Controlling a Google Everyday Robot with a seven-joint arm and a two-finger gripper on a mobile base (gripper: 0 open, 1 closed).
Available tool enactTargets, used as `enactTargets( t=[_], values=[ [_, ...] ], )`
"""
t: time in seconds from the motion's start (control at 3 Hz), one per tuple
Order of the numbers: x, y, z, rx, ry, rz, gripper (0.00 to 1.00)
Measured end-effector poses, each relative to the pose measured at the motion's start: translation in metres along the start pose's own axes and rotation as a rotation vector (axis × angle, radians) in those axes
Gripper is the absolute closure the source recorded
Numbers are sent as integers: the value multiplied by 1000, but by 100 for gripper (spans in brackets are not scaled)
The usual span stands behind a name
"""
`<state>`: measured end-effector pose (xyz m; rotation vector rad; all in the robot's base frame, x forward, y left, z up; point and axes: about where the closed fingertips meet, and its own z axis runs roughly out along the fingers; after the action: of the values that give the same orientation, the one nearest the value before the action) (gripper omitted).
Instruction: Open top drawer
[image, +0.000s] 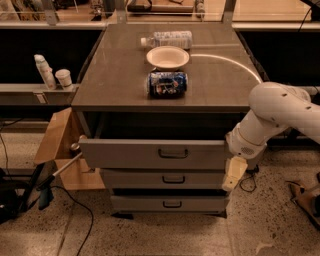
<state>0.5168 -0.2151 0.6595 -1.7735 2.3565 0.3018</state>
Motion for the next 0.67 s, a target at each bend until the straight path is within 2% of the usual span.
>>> enactTargets(
  t=[0.33,0.67],
  values=[
    [2,37,-10,16,-54,-56,0],
    [13,84,-27,5,-116,-119,0]
  ],
)
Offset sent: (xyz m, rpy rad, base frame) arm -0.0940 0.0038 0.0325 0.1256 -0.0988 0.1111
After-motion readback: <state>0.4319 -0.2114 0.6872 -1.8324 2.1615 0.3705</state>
